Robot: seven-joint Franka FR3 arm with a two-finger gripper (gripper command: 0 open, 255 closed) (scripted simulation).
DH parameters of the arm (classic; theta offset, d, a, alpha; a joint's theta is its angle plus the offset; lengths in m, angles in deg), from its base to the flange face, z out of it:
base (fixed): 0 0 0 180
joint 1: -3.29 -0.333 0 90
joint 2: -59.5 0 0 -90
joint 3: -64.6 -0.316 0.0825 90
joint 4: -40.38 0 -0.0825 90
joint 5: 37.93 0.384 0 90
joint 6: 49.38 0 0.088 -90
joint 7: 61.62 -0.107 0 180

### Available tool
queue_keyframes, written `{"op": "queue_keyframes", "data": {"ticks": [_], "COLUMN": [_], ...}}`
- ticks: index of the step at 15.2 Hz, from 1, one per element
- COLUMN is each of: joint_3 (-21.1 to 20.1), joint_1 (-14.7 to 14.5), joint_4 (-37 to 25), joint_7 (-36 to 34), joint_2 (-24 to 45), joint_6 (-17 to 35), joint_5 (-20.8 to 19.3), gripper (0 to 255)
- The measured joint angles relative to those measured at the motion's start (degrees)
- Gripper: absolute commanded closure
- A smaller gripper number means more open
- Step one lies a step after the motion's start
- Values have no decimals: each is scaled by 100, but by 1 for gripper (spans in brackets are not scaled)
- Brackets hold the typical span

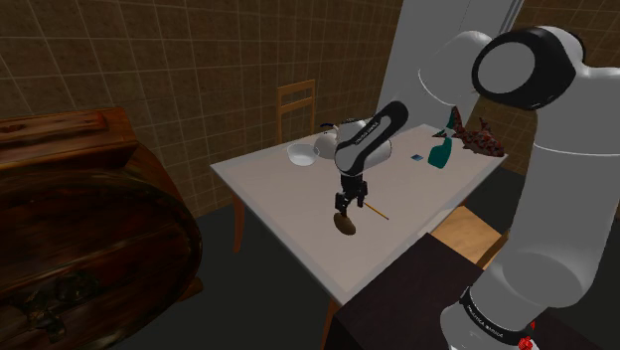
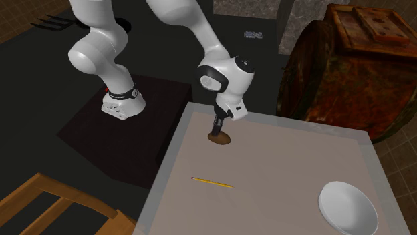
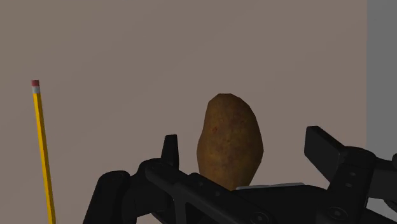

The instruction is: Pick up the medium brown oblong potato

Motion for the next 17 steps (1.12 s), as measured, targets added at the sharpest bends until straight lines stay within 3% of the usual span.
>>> {"op": "queue_keyframes", "data": {"ticks": [4, 11, 12, 17], "joint_3": [-73, -107, -109, -110], "joint_1": [50, 83, 82, 82], "joint_4": [-454, -623, -637, -655], "joint_7": [124, 152, 149, 145], "joint_2": [734, 1301, 1334, 1367], "joint_6": [277, 675, 694, 716], "joint_5": [106, 147, 150, 151], "gripper": [0, 0, 255, 255]}}
